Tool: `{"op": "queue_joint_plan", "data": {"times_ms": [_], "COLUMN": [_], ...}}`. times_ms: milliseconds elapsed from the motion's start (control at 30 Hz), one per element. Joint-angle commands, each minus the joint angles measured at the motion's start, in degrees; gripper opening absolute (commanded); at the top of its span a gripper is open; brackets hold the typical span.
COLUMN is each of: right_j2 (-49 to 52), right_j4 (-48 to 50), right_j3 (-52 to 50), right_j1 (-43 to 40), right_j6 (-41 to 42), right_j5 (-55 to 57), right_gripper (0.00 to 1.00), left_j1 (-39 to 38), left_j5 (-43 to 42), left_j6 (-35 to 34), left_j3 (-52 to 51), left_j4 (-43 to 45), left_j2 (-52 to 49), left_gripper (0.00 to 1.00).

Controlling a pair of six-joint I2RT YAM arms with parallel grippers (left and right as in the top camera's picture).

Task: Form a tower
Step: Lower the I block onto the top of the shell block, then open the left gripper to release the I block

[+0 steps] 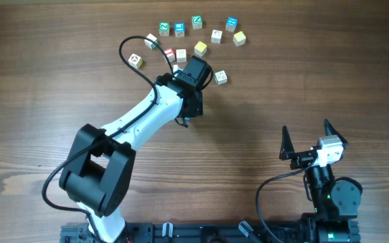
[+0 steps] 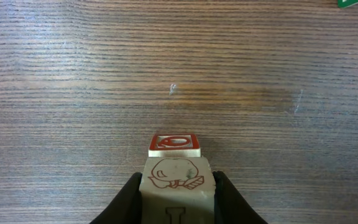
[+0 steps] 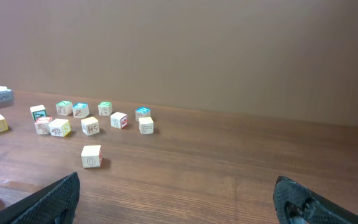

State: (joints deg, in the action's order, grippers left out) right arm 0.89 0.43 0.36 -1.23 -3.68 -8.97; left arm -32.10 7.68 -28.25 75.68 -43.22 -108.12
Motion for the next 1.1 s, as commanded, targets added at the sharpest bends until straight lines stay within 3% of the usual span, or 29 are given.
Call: {"op": "queue_joint_plan", "data": {"times_ms": [0,500,800,1067], "right_j2": [-0.5,-0.5,-0.5,-0.5], "right_j4": [0.3,0.3,0.3,0.3], "right_j3": [-0.1,-0.1,-0.1,-0.1], "right_j1": [-0.2,-0.2,-0.2,-0.2], "right_j6": [0.8,0.8,0.8,0.8], "right_j5": [-0.7,-0.7,-0.7,-0.7], "right_gripper": [1.00,1.00,1.00,1.00], "left_j1": [0.1,0.1,0.1,0.1], "left_j5": [1.0,1.0,1.0,0.9], "left_j6": [-1.0,-1.0,-1.0,-1.0], "left_j3": [-0.7,-2.3,-2.3,-2.3], "left_j4": [0.2,2.3,2.3,1.9], "left_j2": [-0.7,-0.7,-0.7,-0.7], "left_gripper": [0.19,0.23,0.40,0.38]}}
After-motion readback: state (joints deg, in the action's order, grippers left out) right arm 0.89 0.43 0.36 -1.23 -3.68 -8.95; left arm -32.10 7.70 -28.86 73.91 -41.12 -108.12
